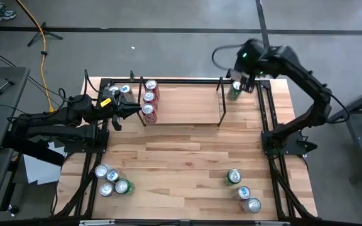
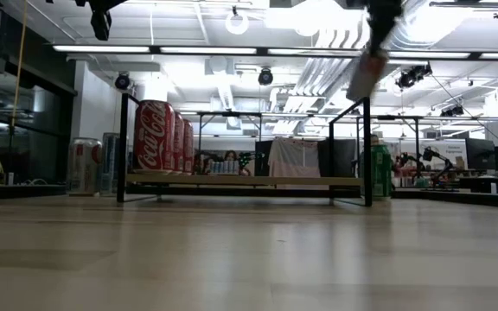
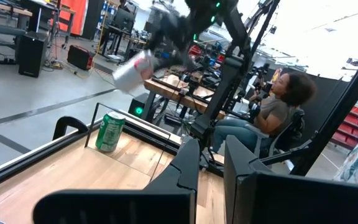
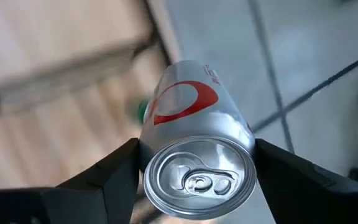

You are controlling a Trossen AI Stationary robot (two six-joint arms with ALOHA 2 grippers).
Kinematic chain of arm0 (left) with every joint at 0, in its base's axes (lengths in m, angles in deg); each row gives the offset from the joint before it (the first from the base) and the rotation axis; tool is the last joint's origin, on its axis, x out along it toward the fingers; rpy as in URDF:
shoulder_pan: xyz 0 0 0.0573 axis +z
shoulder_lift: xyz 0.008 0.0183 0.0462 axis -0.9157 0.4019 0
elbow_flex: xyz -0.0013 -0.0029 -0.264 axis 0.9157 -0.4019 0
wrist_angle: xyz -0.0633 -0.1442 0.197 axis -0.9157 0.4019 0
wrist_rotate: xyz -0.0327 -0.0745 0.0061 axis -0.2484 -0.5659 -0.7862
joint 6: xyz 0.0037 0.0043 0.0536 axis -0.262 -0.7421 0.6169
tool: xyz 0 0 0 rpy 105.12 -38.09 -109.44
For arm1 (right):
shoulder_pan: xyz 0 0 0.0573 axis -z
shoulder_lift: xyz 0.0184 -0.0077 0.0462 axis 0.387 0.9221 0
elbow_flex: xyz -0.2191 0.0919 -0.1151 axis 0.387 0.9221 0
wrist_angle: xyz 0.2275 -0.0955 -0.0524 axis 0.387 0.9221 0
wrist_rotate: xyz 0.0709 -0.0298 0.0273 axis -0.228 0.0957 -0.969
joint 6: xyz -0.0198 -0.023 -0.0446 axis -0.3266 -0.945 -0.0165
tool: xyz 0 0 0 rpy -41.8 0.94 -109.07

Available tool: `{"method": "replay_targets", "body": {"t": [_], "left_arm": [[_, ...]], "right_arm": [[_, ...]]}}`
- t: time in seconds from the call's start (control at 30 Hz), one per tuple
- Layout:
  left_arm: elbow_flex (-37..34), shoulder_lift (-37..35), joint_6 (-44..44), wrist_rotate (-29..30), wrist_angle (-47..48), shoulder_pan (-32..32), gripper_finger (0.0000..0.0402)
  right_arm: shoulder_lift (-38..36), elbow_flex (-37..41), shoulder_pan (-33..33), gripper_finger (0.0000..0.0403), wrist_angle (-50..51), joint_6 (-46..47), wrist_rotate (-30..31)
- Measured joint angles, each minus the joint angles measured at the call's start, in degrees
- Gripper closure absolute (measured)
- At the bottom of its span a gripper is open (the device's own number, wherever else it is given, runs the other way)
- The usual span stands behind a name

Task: Place canned beverage on shelf
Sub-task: Put the top right silver soda can on the shelf

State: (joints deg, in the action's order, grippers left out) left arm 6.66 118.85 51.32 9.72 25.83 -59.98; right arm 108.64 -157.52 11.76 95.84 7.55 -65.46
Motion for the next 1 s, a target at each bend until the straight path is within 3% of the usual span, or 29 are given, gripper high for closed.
{"method": "replay_targets", "body": {"t": [0.23,0.6,1.0], "left_arm": [[0.0,0.0,0.0,0.0,0.0,0.0,0.0402],[0.0,0.0,-1.1,0.0,0.0,0.0,0.0402],[0.0,0.0,-1.6,0.1,0.0,0.0,0.0402]], "right_arm": [[0.8,-6.6,-2.4,0.0138,-10.1,7.6,-7.6],[14.0,-6.6,-17.9,0.0138,-10.3,19.8,-12.6],[25.9,-6.6,-22.8,0.0138,-10.4,30.3,-16.9]]}}
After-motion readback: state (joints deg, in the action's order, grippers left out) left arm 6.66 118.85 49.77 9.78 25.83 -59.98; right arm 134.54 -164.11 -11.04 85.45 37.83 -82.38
